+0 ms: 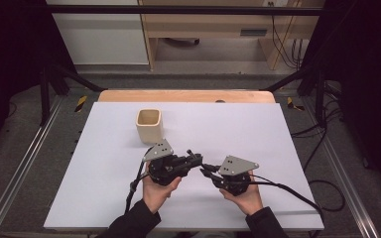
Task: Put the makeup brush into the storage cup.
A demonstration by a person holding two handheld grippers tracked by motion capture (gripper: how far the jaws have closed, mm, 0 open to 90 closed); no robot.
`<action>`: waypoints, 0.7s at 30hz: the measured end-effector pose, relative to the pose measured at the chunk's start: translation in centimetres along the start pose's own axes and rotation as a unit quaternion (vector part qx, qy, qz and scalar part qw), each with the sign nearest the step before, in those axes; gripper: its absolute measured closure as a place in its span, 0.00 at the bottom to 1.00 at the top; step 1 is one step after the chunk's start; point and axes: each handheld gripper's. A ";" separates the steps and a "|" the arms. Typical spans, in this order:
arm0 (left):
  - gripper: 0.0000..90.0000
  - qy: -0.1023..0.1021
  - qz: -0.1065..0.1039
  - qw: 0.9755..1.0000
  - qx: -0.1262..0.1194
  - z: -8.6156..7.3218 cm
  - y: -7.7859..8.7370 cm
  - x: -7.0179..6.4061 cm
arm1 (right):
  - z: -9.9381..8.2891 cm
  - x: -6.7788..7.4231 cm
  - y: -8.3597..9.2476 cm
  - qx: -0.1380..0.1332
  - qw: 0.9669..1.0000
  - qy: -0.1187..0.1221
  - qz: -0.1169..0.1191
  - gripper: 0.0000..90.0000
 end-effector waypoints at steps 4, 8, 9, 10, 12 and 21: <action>0.93 -0.001 0.001 1.000 0.002 -0.1 0.0 0.0 | -0.1 0.0 -0.1 0.003 1.000 -0.001 0.002 0.90; 0.93 -0.002 0.001 1.000 0.000 -0.1 0.1 -0.1 | 0.0 0.0 0.0 0.000 1.000 -0.001 0.000 0.89; 0.93 -0.002 0.001 1.000 0.000 0.0 0.1 -0.1 | 0.0 0.0 0.0 0.000 1.000 -0.001 0.000 0.89; 0.93 -0.003 0.002 1.000 -0.001 0.0 0.2 0.0 | 0.0 0.0 0.0 -0.002 1.000 -0.001 0.000 0.88; 0.93 -0.002 0.004 1.000 -0.001 0.0 0.3 0.1 | 0.1 0.0 0.1 -0.006 1.000 -0.007 -0.006 0.80; 0.93 -0.001 0.025 1.000 0.000 0.5 1.3 1.3 | 0.4 -0.2 0.9 -0.026 0.998 -0.045 -0.025 0.54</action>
Point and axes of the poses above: each handheld gripper's, and its own axes: y roughly backward along the jaws, z roughly out of its top, x roughly to its left, and after that the axes turned 10 degrees about z, right-handed
